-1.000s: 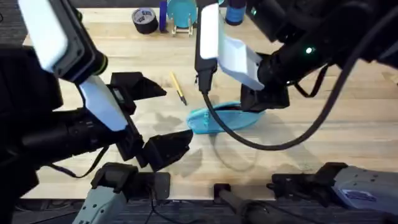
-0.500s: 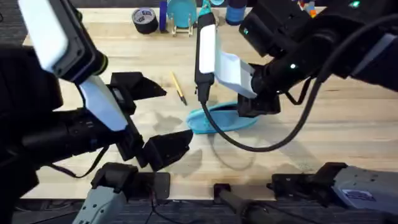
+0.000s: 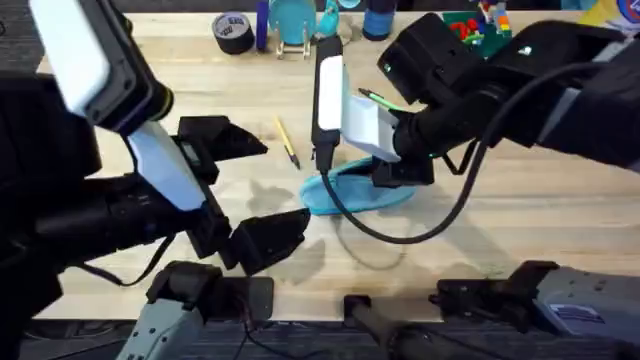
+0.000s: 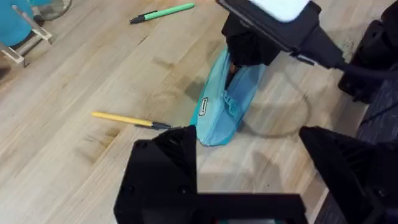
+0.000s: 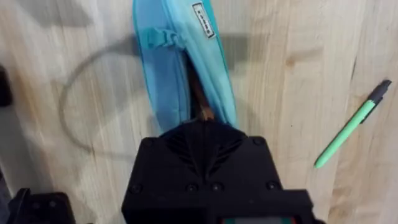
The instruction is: Unzip the bag, pick up the pens from the table one at a time and place them inside, then zip the bag closed.
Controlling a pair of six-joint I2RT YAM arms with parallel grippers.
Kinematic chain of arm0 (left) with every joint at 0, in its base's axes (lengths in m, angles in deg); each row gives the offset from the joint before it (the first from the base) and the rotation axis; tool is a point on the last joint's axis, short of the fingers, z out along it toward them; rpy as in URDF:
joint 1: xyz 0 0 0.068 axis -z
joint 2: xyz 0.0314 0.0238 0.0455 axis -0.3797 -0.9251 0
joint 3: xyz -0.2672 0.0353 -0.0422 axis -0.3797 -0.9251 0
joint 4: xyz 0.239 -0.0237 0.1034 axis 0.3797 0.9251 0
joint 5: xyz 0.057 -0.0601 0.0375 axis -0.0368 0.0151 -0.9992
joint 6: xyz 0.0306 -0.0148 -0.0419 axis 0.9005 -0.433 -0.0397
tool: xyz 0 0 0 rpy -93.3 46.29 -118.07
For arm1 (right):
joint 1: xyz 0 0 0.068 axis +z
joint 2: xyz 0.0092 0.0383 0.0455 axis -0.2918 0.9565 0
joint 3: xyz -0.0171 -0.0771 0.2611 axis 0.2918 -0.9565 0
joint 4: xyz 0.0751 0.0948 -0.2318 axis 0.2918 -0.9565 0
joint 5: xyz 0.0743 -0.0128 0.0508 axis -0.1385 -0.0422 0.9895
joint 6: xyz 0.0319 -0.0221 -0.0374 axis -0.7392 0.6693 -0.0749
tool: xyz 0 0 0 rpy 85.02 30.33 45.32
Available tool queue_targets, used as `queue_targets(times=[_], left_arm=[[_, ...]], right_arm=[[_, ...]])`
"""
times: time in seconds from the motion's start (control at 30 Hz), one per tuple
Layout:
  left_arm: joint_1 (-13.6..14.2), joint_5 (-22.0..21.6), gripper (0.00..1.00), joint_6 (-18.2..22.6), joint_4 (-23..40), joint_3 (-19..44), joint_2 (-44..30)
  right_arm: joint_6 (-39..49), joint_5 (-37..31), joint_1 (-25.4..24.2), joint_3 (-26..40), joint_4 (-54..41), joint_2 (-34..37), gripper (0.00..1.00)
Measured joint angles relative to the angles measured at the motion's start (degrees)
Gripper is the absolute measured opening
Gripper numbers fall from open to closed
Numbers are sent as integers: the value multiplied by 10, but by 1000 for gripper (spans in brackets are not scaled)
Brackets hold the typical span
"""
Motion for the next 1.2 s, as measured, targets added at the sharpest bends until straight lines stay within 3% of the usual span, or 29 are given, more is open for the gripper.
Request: queue_targets(times=[0.3,0.37,0.4,0.57,0.6,1.2], left_arm=[[0,0,995,0,0,0,0],[0,0,995,0,0,0,0],[0,0,995,0,0,0,0],[0,0,994,0,0,0,0],[0,0,995,0,0,0,0],[0,0,995,0,0,0,0]], right_arm=[[0,0,0,-2,7,0,34],[0,0,0,-2,5,0,72],[-1,0,0,-2,3,0,158],[4,1,0,-2,-11,0,885],[7,2,0,-2,-12,0,964],[8,2,0,-2,-13,0,998]])
